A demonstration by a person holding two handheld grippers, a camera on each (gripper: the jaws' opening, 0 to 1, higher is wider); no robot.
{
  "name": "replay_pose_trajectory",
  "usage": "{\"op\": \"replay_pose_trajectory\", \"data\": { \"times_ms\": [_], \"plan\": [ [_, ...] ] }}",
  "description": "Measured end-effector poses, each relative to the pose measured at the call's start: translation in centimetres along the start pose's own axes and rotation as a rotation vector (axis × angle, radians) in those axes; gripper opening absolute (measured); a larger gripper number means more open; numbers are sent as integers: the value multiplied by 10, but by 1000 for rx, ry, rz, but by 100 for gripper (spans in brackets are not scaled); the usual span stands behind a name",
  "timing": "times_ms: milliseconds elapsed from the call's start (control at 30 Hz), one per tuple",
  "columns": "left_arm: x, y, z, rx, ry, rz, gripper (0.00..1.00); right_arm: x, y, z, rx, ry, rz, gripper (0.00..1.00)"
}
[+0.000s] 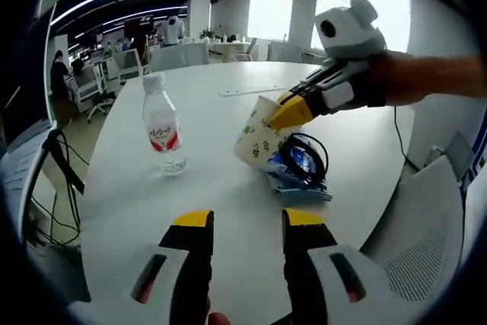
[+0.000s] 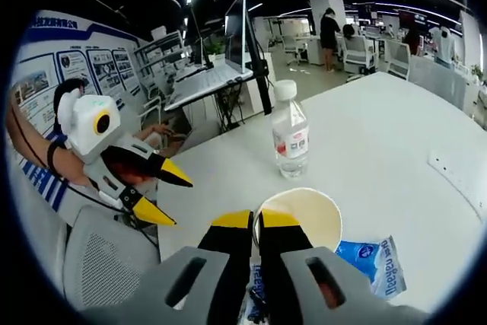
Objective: Arrange the tabletop items into an orderly group along one side of the table until the central work area is clear of visible clutter.
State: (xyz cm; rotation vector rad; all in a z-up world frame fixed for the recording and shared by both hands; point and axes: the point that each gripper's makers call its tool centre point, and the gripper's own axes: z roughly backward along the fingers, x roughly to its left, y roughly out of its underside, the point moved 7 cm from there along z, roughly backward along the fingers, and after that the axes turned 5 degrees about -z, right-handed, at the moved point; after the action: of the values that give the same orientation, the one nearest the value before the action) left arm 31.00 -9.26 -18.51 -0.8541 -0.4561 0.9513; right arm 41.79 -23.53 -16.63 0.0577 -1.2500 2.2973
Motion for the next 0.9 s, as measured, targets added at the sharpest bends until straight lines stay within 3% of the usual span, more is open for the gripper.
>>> {"op": "replay_pose_trajectory", "data": {
  "times_ms": [367, 900],
  "plan": [
    [-2, 3, 5, -1, 2, -1, 34, -23, -10, -23, 45, 19, 51, 0],
    [2, 0, 12, -16, -3, 25, 34, -42, -21, -69, 167, 58, 211, 0]
  ]
}}
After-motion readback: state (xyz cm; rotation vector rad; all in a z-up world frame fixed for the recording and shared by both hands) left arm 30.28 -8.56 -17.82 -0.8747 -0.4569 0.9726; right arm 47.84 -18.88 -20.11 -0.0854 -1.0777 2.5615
